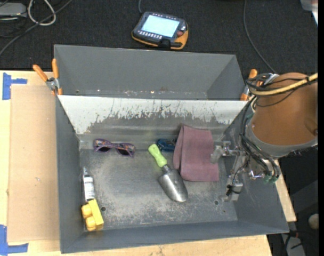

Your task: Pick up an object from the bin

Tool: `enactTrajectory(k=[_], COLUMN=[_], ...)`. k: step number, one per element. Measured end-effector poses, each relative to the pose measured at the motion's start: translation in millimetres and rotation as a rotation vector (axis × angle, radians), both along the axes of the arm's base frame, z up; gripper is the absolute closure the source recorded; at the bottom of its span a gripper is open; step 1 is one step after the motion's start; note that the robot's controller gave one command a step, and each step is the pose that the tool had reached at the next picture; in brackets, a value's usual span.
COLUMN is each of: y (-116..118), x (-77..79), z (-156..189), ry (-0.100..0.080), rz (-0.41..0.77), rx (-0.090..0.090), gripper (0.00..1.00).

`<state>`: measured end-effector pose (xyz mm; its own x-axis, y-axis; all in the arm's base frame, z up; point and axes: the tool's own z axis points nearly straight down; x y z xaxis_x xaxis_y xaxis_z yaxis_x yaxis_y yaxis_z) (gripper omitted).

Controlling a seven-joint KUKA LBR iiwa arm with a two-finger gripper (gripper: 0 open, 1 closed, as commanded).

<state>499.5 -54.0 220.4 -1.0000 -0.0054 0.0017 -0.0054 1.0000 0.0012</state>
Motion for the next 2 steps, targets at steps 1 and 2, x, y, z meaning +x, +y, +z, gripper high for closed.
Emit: enactTrajectory(k=[1,2], y=[-15.9,-22.8], x=[40.8,35.6], z=[-4.1,16.4], ry=[-0.001,0.012], rz=[0.209,0.164], rx=[0.002,0.005], gripper=[0.00,0.00])
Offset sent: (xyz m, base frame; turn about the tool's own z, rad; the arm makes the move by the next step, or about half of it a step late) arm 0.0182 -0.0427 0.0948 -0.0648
